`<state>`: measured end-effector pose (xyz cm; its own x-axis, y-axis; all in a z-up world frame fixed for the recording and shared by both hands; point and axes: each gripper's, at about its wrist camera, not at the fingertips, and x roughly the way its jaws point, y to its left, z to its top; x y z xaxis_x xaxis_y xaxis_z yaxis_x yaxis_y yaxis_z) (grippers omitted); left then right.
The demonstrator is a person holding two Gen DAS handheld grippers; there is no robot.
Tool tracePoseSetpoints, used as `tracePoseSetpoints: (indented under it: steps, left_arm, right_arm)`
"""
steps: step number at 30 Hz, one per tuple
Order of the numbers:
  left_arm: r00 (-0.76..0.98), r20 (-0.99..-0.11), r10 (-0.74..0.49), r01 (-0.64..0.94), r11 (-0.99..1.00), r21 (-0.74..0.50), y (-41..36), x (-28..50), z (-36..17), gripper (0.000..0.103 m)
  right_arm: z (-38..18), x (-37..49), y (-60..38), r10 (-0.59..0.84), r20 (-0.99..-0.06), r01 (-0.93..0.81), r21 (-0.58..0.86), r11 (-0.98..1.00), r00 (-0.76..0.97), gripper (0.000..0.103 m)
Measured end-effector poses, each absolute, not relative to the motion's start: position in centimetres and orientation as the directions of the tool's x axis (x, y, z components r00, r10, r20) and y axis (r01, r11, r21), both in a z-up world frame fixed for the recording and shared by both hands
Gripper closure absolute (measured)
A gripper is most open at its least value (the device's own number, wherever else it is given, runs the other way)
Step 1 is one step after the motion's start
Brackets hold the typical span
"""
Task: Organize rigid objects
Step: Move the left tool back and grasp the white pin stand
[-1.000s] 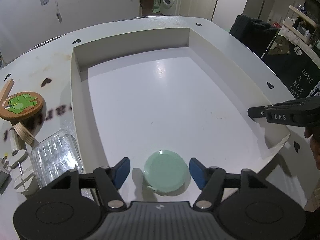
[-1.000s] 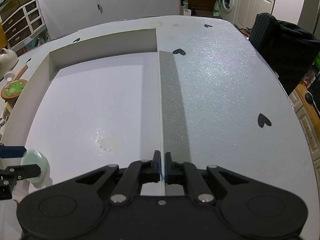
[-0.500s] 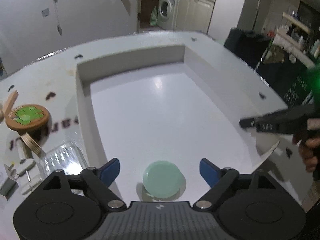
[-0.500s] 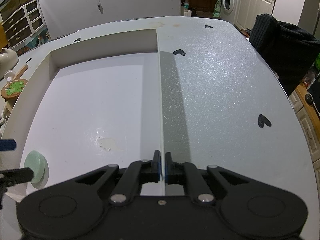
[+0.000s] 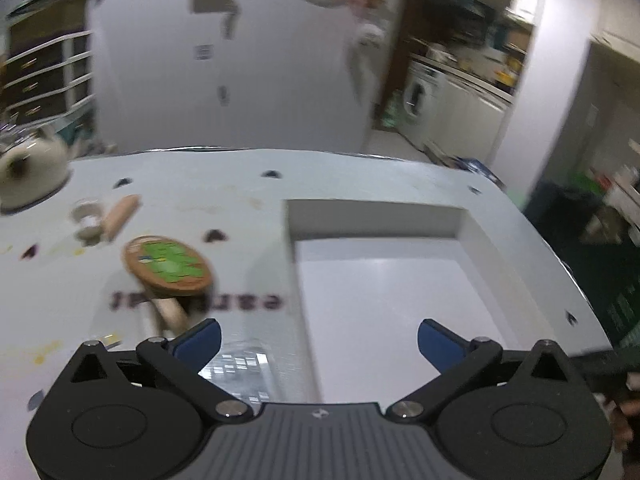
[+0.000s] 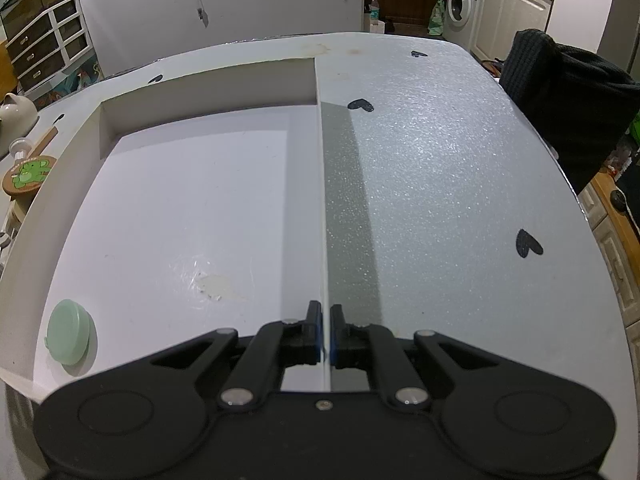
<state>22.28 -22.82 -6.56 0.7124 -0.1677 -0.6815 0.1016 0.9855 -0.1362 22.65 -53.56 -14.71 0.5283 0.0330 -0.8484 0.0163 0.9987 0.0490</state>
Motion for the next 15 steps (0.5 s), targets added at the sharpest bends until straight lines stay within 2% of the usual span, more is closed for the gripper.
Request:
tracePoseSetpoints:
  steps: [9,15]
  left_arm:
    - [0.685,-0.728,-0.001,-0.137,0.982,-0.13,-17.3,23.2,-9.2,0.0]
    - [0.638,-0.769,0.03,-0.277,0.941,-0.193,-14.4,23.7,-11.1,0.002]
  right_arm:
    - [-14.7,22.7,-53.6,0.033,-0.848,0.016,0.049,0.999,0.529,0.098]
    - [-14.7,22.6,-53.5,0.032,-0.848,0.016,0.048,0.999,0.529,0.097]
